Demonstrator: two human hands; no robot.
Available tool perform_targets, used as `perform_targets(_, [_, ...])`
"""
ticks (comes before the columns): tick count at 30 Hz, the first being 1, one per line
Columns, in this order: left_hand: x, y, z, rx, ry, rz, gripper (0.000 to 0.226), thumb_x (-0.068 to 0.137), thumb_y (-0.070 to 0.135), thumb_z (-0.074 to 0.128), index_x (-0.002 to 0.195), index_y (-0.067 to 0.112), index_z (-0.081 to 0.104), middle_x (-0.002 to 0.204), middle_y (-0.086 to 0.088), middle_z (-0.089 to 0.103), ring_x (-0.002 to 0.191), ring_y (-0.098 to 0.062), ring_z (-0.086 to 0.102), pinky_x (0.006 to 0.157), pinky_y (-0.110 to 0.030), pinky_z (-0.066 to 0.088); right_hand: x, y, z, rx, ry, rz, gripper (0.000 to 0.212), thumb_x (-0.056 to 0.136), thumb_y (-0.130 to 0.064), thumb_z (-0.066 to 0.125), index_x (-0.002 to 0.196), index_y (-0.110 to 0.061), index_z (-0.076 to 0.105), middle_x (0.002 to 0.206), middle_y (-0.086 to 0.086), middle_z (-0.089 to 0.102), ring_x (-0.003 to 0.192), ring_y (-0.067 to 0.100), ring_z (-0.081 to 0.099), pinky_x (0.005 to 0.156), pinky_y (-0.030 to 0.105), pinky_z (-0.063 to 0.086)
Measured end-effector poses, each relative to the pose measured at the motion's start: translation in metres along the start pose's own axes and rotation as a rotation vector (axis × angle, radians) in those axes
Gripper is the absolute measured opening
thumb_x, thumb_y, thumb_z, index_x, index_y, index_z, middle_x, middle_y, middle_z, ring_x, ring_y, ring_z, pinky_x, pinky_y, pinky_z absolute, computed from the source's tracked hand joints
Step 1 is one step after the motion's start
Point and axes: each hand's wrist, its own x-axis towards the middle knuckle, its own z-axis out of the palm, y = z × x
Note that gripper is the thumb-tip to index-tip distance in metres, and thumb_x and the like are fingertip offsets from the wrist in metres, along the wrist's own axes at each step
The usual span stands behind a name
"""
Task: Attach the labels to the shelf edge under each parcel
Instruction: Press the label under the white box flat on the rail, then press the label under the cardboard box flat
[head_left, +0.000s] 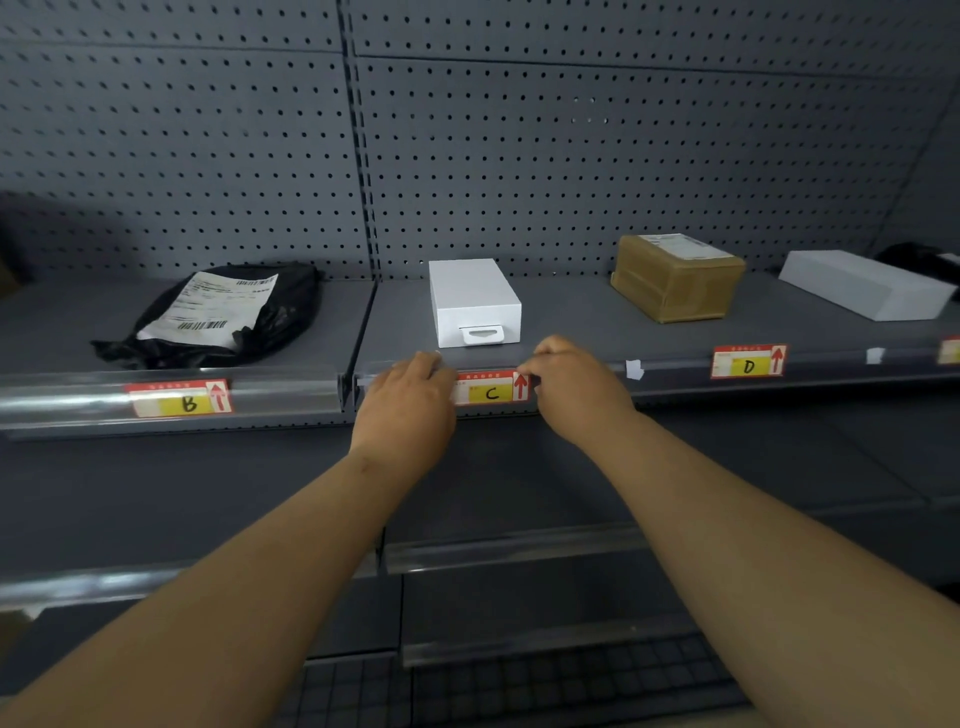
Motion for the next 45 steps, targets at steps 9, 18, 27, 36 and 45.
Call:
perform_targets(9, [0.003, 0.036, -0.018, 0.011, 0.05, 0.059, 0.046, 0.094, 0.026, 0.046, 0.138, 0.015, 0.039, 0.148, -0.006, 0.035, 0.134, -0.024, 0.032, 0.109, -0.034, 0.022, -0.012, 0.038, -0.022, 0.095, 0.163, 0.042, 0.044, 0.093, -0.006, 0.047, 0.135, -0.021, 0.048, 0.138, 0.002, 0.046, 0.125, 0.025, 0.043, 0.098, 0.041, 0.045])
perform_targets(18, [0.034, 0.145, -0.008, 0.029, 0.071, 0.138, 0.044, 0.093, 0.025, 0.046, 0.135, 0.012, 0.041, 0.141, -0.009, 0.042, 0.127, -0.028, 0.04, 0.107, -0.036, 0.025, -0.034, 0.141, -0.052, 0.058, 0.171, 0.121, 0.043, 0.094, -0.012, 0.048, 0.136, -0.02, 0.046, 0.142, 0.003, 0.043, 0.128, 0.026, 0.041, 0.1, 0.042, 0.044])
perform_targets(27, [0.065, 0.262, 0.018, 0.002, 0.067, 0.062, 0.044, 0.094, 0.025, 0.045, 0.135, 0.013, 0.039, 0.137, -0.007, 0.046, 0.124, -0.025, 0.042, 0.107, -0.033, 0.025, -0.04, 0.257, -0.079, -0.003, 0.117, 0.1, 0.051, 0.09, -0.002, 0.048, 0.138, -0.02, 0.043, 0.138, 0.004, 0.044, 0.126, 0.026, 0.043, 0.099, 0.04, 0.045])
perform_targets(36, [0.073, 0.293, 0.029, 0.018, 0.033, -0.062, 0.051, 0.094, 0.022, 0.043, 0.142, 0.013, 0.03, 0.14, -0.008, 0.042, 0.126, -0.026, 0.04, 0.107, -0.035, 0.026, -0.035, 0.289, -0.071, -0.037, 0.06, 0.013, 0.053, 0.09, -0.003, 0.051, 0.14, -0.017, 0.039, 0.141, 0.007, 0.044, 0.126, 0.028, 0.046, 0.099, 0.042, 0.045])
perform_targets(45, [0.081, 0.282, 0.03, 0.077, -0.014, -0.052, 0.052, 0.095, 0.026, 0.041, 0.144, 0.02, 0.027, 0.14, -0.007, 0.038, 0.126, -0.027, 0.038, 0.107, -0.035, 0.025, -0.025, 0.287, -0.057, -0.089, 0.037, 0.01, 0.041, 0.085, -0.002, 0.053, 0.125, -0.012, 0.05, 0.12, 0.006, 0.051, 0.106, 0.026, 0.052, 0.082, 0.04, 0.052])
